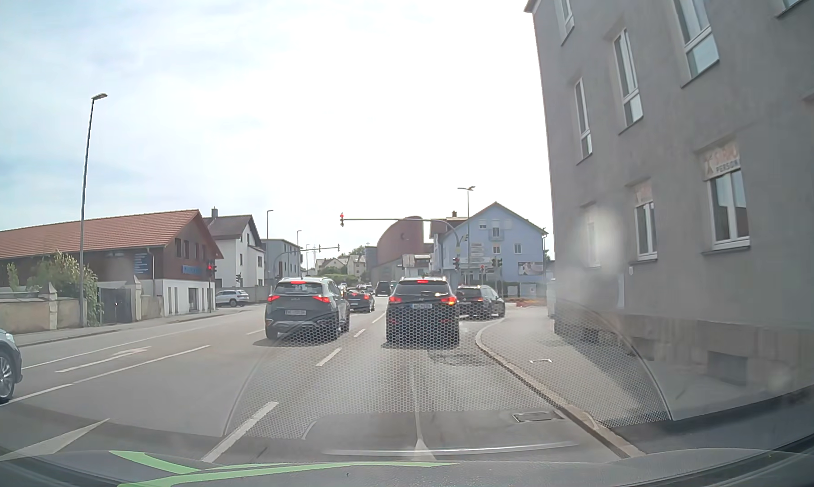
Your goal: Follow the waypoints while adhering to traffic rules and regulations
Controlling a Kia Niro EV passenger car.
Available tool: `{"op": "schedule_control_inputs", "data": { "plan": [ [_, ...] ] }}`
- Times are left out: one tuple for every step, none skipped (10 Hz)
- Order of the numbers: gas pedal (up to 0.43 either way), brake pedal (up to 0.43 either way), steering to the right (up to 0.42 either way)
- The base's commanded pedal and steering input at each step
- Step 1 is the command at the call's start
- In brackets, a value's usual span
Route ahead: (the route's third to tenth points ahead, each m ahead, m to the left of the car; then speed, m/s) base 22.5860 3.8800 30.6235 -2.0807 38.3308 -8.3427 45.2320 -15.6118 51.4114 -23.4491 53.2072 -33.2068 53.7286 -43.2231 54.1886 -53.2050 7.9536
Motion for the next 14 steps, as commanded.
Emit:
{"op": "schedule_control_inputs", "data": {
  "plan": [
    [0.0,0.0,0.0],
    [0.0,0.0,0.0],
    [0.0,0.0,0.0],
    [0.0,0.0,0.0],
    [0.0,0.0,0.001],
    [0.0,0.0,0.002],
    [0.0,0.0,0.004],
    [0.0,0.0,0.006],
    [0.0,0.0,0.01],
    [0.0,0.0,0.015],
    [0.0,0.0,0.017],
    [0.0,0.0,0.016],
    [0.0,0.0,0.021],
    [0.0,0.0,0.028]
  ]
}}
